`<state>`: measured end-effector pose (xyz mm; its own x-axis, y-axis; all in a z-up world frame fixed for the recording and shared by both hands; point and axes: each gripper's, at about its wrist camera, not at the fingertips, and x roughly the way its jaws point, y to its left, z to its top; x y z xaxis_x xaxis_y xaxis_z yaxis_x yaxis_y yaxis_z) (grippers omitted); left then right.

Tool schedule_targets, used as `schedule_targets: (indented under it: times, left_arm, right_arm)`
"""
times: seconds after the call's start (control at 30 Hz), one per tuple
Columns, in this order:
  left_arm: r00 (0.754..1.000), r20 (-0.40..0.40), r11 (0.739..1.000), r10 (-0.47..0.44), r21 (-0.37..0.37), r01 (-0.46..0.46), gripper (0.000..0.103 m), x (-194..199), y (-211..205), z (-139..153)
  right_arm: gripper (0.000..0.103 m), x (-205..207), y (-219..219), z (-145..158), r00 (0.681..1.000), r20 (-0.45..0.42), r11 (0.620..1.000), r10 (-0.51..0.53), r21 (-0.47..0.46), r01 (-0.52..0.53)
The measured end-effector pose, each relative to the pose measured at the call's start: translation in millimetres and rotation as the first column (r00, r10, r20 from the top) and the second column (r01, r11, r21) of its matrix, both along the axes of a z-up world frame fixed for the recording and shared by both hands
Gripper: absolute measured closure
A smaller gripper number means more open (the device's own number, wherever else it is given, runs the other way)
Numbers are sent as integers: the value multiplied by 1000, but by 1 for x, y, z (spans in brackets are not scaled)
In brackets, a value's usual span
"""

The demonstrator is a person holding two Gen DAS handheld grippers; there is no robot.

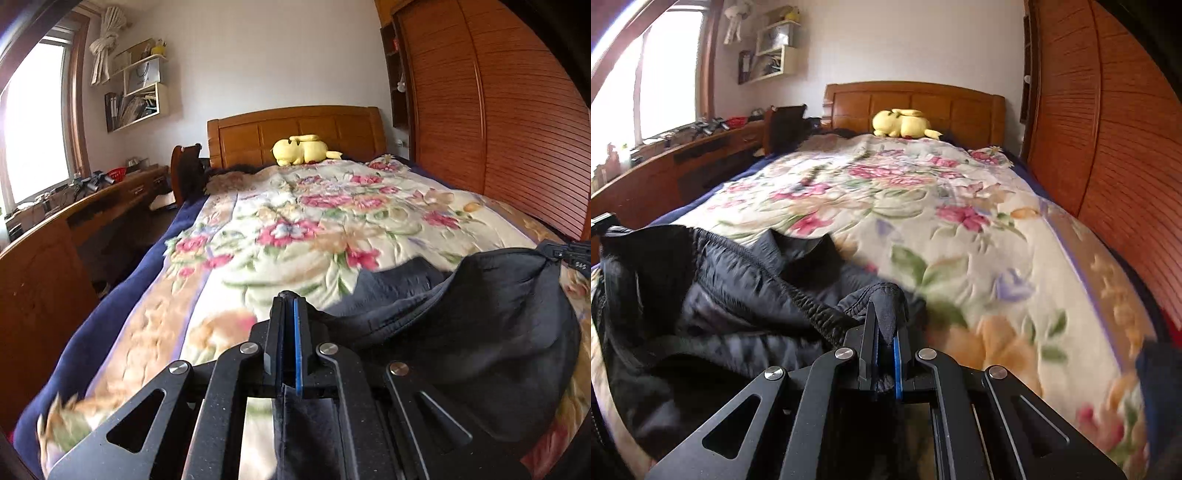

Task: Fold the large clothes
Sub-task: 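Lift the hem with both grippers and fold it toward the collar, then open both grippers to release the folded hem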

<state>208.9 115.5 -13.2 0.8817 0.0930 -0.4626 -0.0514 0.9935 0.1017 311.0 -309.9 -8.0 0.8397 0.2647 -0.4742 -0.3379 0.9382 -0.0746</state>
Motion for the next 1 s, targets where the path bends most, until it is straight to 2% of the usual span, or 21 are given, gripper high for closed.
schedule_targets:
  times: [0.07,0.3,0.4,0.5,0.6,0.67,0.7,0.77,0.83,0.93,1.0]
  left_arm:
    - [1000,-5,1000,8,8,-8,98,22,3,4]
    - [998,-38,999,41,27,-40,98,97,20,3]
    - [996,-74,999,50,25,-48,98,122,26,-10]
    - [990,-137,999,44,-5,-46,98,135,30,-33]
    - [984,-174,999,36,-2,-37,98,135,28,-50]
    - [981,-190,1000,28,-1,-29,94,131,27,-56]
    - [980,-199,1000,16,-17,-19,87,127,28,-57]
    - [977,-212,999,1,-34,-8,84,120,27,-57]
    - [975,-219,999,-23,-49,13,80,114,24,-56]
    - [974,-220,996,-60,-83,43,79,101,15,-57]
    - [971,-219,992,-91,-106,69,78,94,3,-61]
  right_arm:
    - [98,29,17,9,1000,7,999,-19,-37,19]
    - [98,106,50,20,996,34,994,-80,-69,82]
    - [98,130,59,7,994,16,991,-105,-83,106]
    - [97,144,71,-11,993,-45,991,-111,-84,107]
    - [97,148,87,-31,990,-79,987,-116,-117,107]
    - [94,149,92,-37,989,-87,987,-122,-118,112]
    - [89,147,92,-37,988,-93,987,-126,-108,116]
    - [81,145,89,-35,985,-103,988,-136,-89,127]
    - [59,142,84,-28,987,-93,989,-133,-69,127]
    - [44,128,76,-18,991,-62,991,-120,-59,116]
    - [41,119,79,-17,995,-70,996,-73,-52,70]
